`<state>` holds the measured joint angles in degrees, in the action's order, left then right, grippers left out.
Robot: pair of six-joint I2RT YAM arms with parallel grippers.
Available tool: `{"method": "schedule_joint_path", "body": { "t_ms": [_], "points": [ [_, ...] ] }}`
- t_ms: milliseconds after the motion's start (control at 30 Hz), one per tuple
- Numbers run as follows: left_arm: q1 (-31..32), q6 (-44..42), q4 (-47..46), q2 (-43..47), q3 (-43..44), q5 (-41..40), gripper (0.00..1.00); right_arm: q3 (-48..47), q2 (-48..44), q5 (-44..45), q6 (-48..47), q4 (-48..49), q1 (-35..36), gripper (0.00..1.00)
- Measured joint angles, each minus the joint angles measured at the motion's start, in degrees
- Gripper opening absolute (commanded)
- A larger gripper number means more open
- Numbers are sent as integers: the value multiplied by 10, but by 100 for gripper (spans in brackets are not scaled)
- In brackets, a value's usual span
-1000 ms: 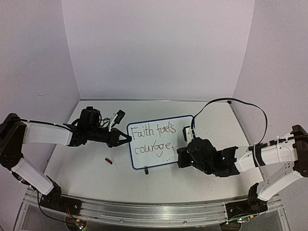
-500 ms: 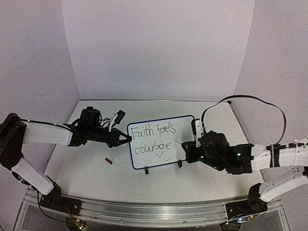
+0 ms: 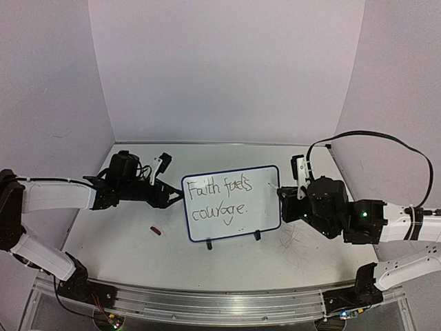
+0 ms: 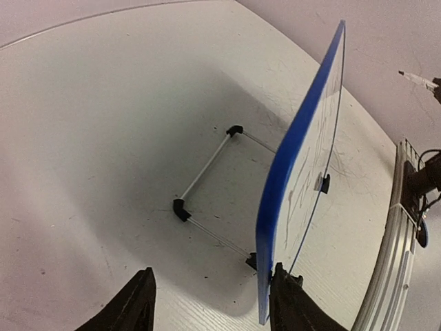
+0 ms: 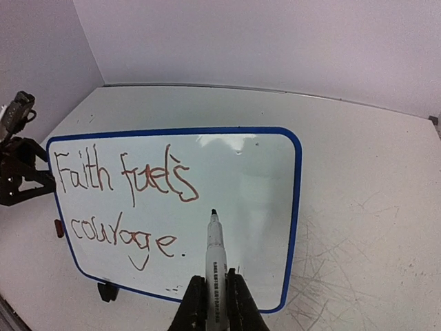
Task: Write a sentence on the whiteboard
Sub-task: Place the whiteboard at the center of the board, then pick up the pen cap from the corner of the board.
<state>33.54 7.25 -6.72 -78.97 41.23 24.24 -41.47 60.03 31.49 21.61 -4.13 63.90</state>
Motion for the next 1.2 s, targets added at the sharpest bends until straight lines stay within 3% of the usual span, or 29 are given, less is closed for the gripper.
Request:
{"method": "schedule_joint_path", "body": {
  "t_ms": [233, 333, 433, 833, 1100, 1200],
  "points": [
    [0, 98, 50, 156, -15, -107, 48, -13, 3, 19, -81, 32, -3, 0],
    [0, 193, 94, 215, -36, -150, 44, -12, 2, 13, -105, 52, -7, 0],
    [0, 299, 163, 228, -47, -179, 47, -4, -8, 2, -118, 72, -10, 0],
    [53, 600, 313, 21, -42, -227, 50, 32, -53, -57, -129, 114, -12, 0],
    [61, 712, 327, -46, 11, -268, 55, 61, -79, -99, -128, 136, -12, 0],
    [62, 733, 326, -83, 37, -279, 52, 68, -81, -112, -128, 146, -12, 0]
  ]
}}
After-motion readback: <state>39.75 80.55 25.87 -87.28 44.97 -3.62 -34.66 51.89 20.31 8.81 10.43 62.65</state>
